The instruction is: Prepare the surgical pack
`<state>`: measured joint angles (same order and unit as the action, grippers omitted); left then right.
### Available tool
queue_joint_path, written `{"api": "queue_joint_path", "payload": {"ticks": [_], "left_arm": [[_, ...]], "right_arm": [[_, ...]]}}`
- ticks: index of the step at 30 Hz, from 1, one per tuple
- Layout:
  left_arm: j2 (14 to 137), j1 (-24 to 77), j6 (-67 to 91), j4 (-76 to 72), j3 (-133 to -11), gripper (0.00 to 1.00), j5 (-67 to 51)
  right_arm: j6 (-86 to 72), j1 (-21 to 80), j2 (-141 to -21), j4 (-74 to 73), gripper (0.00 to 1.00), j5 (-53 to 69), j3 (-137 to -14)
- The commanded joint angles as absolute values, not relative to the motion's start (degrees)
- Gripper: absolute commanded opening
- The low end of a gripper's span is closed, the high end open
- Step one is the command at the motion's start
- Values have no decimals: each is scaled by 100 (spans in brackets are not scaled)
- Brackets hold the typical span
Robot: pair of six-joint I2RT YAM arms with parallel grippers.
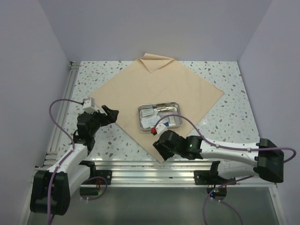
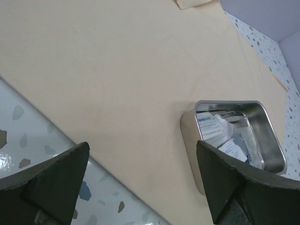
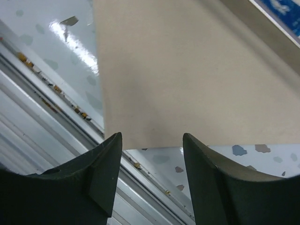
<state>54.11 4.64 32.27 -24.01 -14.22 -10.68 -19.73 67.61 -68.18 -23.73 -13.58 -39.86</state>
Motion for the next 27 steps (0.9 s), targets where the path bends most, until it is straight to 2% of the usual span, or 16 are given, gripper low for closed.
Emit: {"api": "queue_joint_path", "payload": {"ticks": [1, 6, 11, 20, 21, 23, 25, 26, 27], "left_arm": [[5431, 457, 3094, -2987, -1380, 100, -1501], [5686, 457, 3102, -3269, -1415, 100, -1907], [5862, 457, 3120, -3436, -1441, 100, -2171], [5985, 466, 3138, -3568, -1459, 100, -2373], [5985, 466, 3138, -3568, -1468, 100, -2399], [5994, 475, 3129, -3577, -1476, 100, -2408], [5959, 492, 3120, -3586, -1477, 100, -2417], [5950, 510, 3111, -3595, -1468, 100, -2426], [5950, 518, 3111, -3630, -1468, 100, -2469]], "right_arm": [[-2144, 7285, -7065, -2092, 59, -1687, -3973], [-2215, 7812, -7435, -1872, 59, -1705, -3999], [-2250, 7919, -7847, -1802, 58, -1836, -3990], [-2329, 7937, -8226, -1837, 43, -2153, -4034], [-2329, 7937, -8296, -1854, 41, -2171, -4052], [-2338, 7945, -8349, -1907, 25, -2206, -4113], [-2329, 7945, -8332, -1977, 16, -2276, -4174], [-2294, 7937, -8297, -1995, 3, -2268, -4184], [-2285, 7937, -8236, -2021, 0, -2215, -4210]]}}
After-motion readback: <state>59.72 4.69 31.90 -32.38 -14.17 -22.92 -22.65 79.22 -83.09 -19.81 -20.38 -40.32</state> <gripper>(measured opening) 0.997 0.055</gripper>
